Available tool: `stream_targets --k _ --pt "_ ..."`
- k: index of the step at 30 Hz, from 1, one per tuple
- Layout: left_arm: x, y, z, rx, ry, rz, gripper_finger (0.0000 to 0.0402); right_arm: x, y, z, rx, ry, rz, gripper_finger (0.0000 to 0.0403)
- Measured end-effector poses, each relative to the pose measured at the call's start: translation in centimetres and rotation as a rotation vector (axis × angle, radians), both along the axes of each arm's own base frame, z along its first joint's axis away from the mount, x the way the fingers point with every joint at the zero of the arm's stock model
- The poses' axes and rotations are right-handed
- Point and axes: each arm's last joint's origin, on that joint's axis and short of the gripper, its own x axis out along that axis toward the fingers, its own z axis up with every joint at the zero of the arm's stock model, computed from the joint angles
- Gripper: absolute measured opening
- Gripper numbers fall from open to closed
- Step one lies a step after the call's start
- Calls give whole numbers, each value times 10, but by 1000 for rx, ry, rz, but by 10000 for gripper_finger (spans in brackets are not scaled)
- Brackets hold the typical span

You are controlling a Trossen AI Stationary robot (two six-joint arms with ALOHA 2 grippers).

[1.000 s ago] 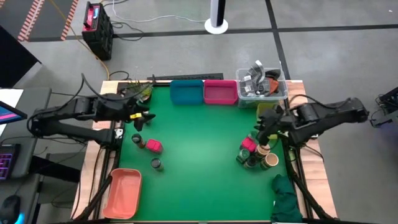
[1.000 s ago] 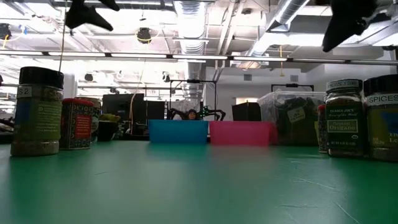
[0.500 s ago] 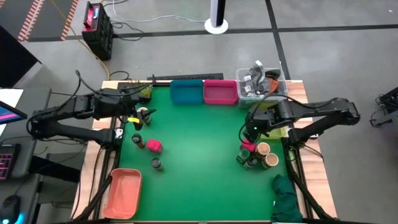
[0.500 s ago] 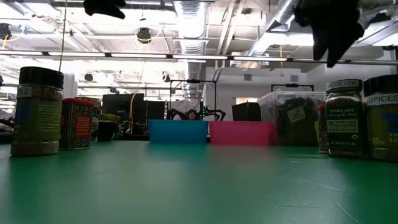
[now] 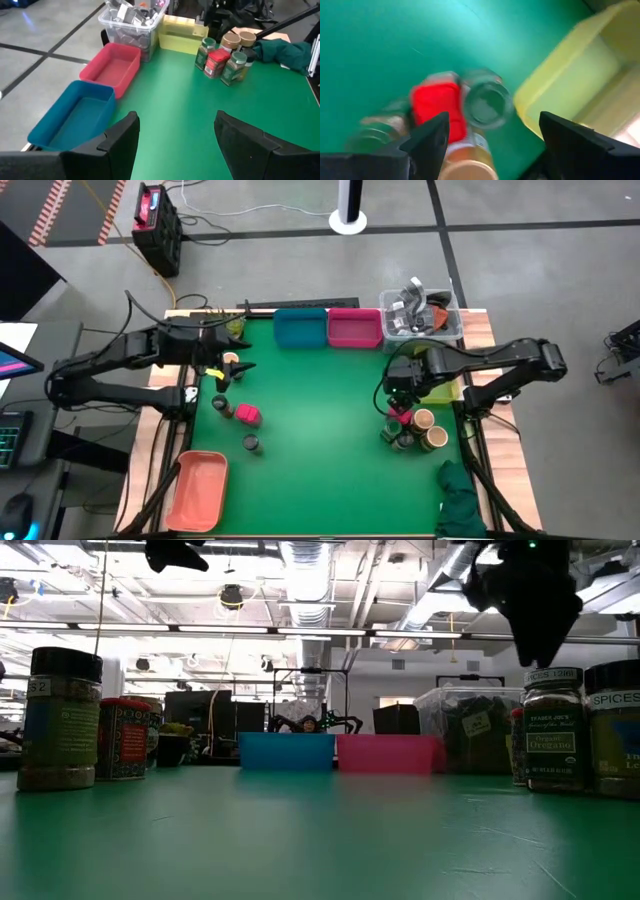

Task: Sort spices by type
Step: Put the top dark green spice bottle into the yellow bin

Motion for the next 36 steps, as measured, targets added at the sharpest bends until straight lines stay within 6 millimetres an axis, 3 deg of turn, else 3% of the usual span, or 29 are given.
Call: stream_targets --k 9,28,36 --pt "7 2 0 -21 -12 15 244 -14 -3 -11 9 -39 16 335" --pt "9 3 -1 -61 -17 39 244 -11 -5 -43 24 -71 47 332" --pt "6 2 -1 -37 -10 28 244 -12 -6 -47 41 -65 39 282"
